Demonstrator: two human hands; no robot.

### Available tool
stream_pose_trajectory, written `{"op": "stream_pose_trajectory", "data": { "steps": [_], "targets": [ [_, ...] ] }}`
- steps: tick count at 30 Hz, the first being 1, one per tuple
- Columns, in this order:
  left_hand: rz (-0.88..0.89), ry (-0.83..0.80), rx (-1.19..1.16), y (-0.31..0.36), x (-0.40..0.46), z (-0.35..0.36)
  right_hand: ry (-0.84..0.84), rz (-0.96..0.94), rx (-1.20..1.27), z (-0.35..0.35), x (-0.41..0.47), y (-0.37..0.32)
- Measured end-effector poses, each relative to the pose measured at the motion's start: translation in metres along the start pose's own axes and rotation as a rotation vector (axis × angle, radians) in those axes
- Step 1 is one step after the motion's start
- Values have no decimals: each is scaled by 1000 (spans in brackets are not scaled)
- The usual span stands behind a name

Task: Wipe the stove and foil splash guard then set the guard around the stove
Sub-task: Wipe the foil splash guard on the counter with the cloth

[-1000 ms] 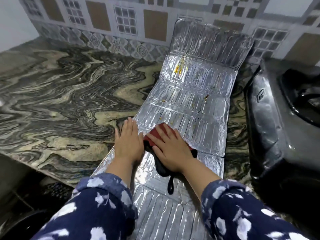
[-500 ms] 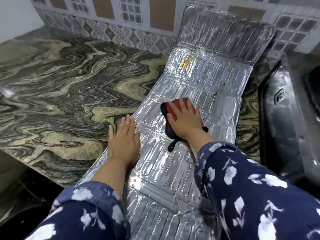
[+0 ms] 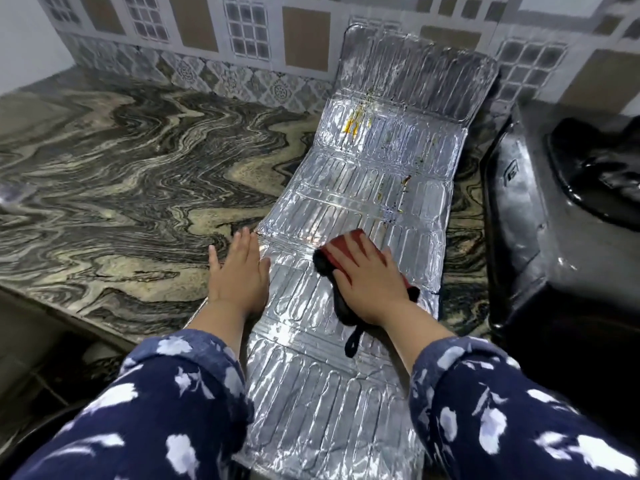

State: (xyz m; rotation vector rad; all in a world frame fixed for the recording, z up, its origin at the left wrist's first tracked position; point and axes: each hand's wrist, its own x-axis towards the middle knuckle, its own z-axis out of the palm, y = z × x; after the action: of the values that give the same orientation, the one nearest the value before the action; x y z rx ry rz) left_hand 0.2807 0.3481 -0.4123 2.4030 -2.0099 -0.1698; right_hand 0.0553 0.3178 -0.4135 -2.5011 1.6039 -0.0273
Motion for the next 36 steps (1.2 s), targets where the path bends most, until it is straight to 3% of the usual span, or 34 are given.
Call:
{"op": "stream_pose_trajectory", "data": {
  "steps": [5, 9, 15, 20, 30, 33, 36],
  "targets": [
    [9, -10, 10, 0, 1, 0, -46, 302, -34, -11, -2, 53],
    [10, 4, -1, -2, 4, 5, -26, 429, -4, -15, 34, 58],
    [-69, 25, -18, 11, 26, 1, 11, 265, 32, -15, 88, 15],
    [-61, 53, -71, 56, 64, -6, 27, 102, 13, -7, 75, 17],
    [-107, 87, -126, 91, 128, 5, 72, 590, 18, -31, 137, 121],
    [-94, 115, -127, 90, 129, 7, 58, 566, 18, -34, 173, 119],
    [-89, 124, -117, 89, 130, 8, 40, 384, 31, -34, 206, 92]
  ]
}}
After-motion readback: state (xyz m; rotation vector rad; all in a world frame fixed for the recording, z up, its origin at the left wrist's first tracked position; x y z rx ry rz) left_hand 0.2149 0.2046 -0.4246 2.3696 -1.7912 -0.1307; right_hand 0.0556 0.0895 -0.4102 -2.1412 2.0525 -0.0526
